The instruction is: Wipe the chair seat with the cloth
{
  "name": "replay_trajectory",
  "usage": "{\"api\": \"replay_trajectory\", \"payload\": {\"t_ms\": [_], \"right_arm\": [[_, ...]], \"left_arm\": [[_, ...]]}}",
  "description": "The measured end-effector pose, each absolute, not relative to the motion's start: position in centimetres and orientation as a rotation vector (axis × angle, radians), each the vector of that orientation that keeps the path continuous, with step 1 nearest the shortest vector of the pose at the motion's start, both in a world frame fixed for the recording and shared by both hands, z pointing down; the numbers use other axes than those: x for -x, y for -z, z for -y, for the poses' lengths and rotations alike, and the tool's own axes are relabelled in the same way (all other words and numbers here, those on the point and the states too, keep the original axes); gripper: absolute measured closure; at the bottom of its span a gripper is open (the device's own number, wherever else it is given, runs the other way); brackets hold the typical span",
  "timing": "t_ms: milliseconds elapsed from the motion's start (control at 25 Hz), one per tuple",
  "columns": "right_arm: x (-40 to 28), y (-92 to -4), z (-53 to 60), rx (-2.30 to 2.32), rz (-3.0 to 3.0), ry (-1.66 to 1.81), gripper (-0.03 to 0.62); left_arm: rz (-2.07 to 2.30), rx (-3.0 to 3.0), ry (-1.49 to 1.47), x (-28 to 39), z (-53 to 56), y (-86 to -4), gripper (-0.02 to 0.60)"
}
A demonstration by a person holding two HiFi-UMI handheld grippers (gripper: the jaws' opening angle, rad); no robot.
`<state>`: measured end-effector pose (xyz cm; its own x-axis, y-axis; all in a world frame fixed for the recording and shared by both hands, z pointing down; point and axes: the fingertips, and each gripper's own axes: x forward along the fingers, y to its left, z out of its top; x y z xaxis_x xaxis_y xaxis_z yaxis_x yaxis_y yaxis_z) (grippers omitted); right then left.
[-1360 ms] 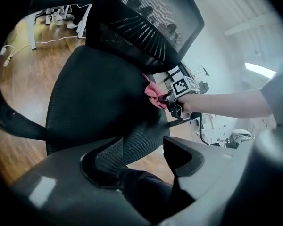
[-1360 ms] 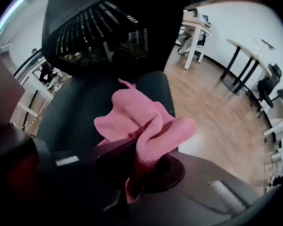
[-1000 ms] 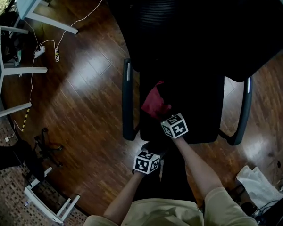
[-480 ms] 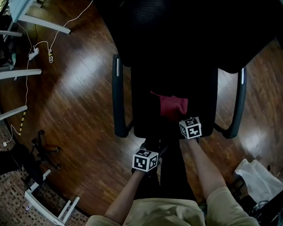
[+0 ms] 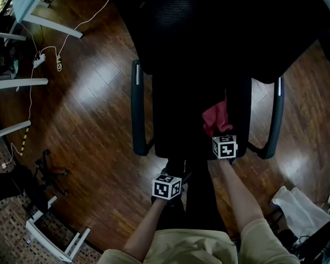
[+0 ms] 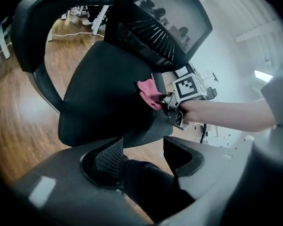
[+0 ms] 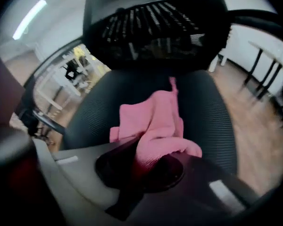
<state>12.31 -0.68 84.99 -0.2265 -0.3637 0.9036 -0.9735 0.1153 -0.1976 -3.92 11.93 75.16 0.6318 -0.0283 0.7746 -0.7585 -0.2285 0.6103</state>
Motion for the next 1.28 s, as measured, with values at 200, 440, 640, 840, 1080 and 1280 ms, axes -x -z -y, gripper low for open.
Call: {"api": "replay_trajectory", "payload": {"t_ms": [200, 440, 640, 840, 1080, 1280], "right_arm": [[9.5, -82.6, 0.8, -0.847, 2.116, -1.309, 0.579], [16.7, -84.6, -0.2, -0.74, 2.17, -1.148, 0.579], [1.7, -86.5, -1.0, -1.031, 1.95, -1.168, 0.579], [-18.7, -86.3, -4.8, -1.424, 1.485, -1.073, 0.579], [-22.8, -86.2, -6.1, -1.433, 1.29, -1.002, 0.58], [-3.9, -83.6, -1.7, -1.082, 1.911, -1.128, 0.579]], "left_arm": [[0.734, -1.657, -0.799, 8.2, -12.0, -75.0, 0.322], [0.797, -1.633, -0.798, 11.6, -12.0, -75.1, 0.322], [0.757, -1.636, -0.776, 9.8, -12.0, -75.3, 0.322], [0.662, -1.686, -0.736, 4.5, -11.8, -74.4, 0.322], [0.59, -1.772, -0.796, 2.7, -12.1, -74.1, 0.33], [0.637, -1.727, -0.827, 5.2, -12.1, -74.6, 0.33]]}}
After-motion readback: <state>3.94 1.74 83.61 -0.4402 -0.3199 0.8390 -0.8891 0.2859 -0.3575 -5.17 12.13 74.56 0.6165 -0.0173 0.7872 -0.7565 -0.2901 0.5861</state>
